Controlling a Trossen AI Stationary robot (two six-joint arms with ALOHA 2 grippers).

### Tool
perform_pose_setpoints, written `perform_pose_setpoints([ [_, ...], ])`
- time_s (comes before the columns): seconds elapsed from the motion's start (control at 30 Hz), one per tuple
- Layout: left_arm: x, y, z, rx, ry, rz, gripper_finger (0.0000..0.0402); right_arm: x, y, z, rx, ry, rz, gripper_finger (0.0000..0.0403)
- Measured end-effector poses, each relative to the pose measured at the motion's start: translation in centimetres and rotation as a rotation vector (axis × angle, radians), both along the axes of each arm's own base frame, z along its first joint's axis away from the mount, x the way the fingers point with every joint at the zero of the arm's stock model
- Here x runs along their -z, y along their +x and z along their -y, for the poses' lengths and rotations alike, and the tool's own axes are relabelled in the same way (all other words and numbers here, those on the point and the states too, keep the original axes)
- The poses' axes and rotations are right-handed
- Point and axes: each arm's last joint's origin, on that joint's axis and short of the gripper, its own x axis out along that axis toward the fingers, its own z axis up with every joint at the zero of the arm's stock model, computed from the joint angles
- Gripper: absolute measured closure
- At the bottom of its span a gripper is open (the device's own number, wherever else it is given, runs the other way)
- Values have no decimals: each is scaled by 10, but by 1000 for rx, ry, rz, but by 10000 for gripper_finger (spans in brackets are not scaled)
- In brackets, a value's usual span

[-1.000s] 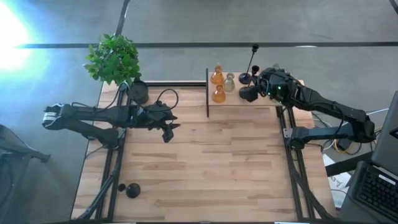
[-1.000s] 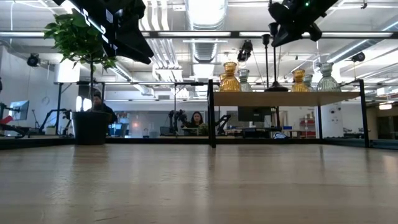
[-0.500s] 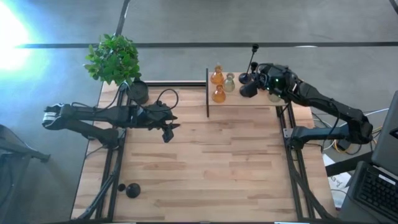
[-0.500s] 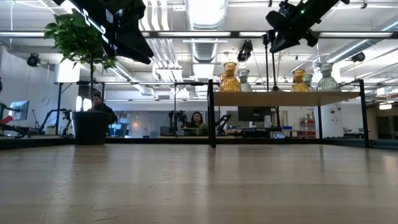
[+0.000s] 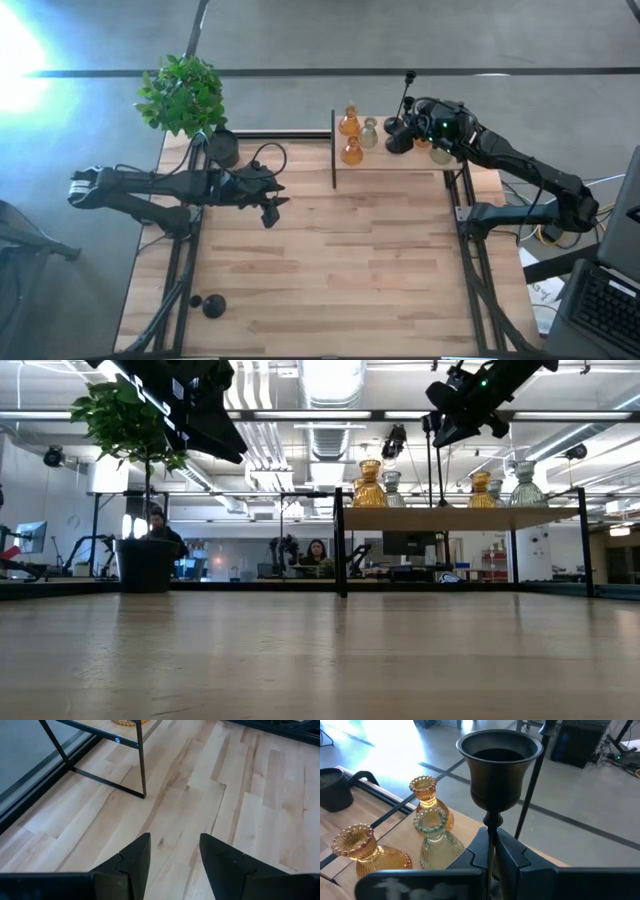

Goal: Pick & Place candle stick holders
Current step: Put the top black candle holder on the shelf

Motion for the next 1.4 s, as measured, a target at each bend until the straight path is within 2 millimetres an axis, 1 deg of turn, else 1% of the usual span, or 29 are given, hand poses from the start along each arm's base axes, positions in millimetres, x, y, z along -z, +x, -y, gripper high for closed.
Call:
perform_pose_setpoints([
  [0.2,0,0,0,0,1,0,227,0,-2,3,16,-4,6,394],
  [1.4,0,0,0,0,2,-1,227,4,-2,3,26,5,10,394],
])
